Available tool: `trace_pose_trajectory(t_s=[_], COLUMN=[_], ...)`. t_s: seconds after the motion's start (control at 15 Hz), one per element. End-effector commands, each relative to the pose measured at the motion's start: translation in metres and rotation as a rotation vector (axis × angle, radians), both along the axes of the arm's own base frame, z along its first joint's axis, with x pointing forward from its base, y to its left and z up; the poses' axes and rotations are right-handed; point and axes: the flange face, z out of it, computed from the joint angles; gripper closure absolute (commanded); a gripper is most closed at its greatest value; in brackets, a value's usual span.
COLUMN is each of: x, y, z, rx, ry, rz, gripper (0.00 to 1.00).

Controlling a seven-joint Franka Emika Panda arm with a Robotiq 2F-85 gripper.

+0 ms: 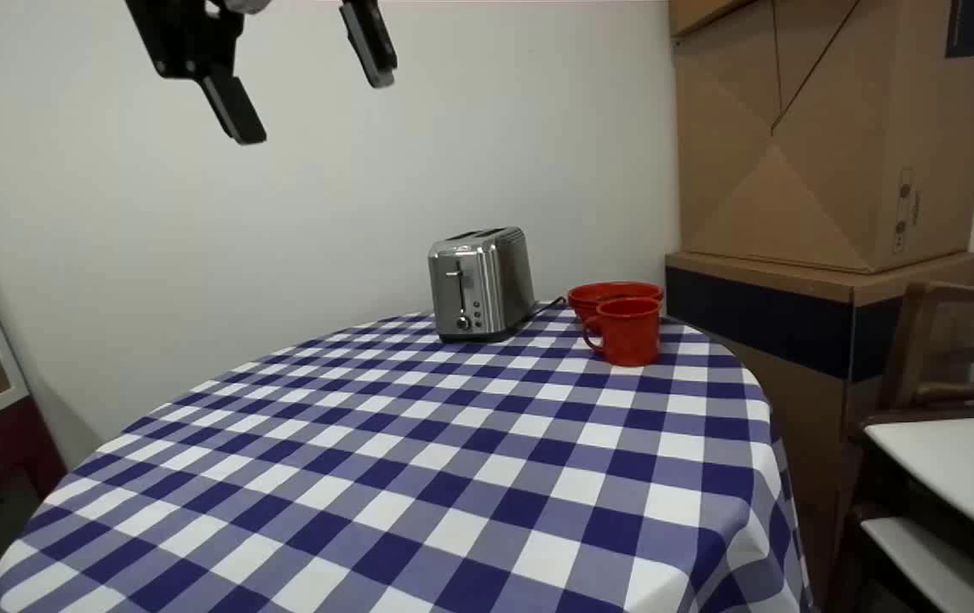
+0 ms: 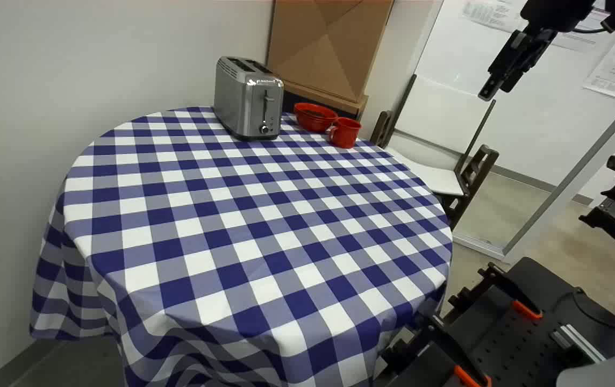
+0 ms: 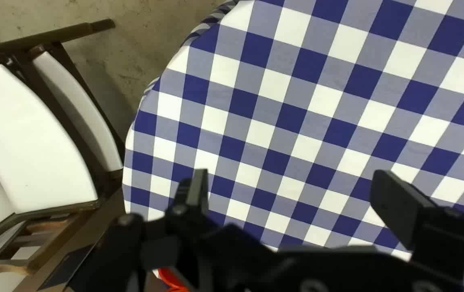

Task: Push the lever on the toaster downwards.

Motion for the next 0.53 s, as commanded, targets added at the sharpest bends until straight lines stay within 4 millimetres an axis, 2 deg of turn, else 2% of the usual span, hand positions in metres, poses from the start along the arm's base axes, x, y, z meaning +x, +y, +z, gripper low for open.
trace_pose_trajectory(t_s=[0.0, 0.27, 0.47], x=[0.0, 0.003, 0.026], y=[0.0, 0.0, 0.005], z=[0.001, 0.0, -0.008], rx=[0.0, 0.017, 0.057], ry=[0.001, -0.007, -0.128], rz=[0.0, -0.01, -0.053], gripper=[0.0, 0.0, 0.0])
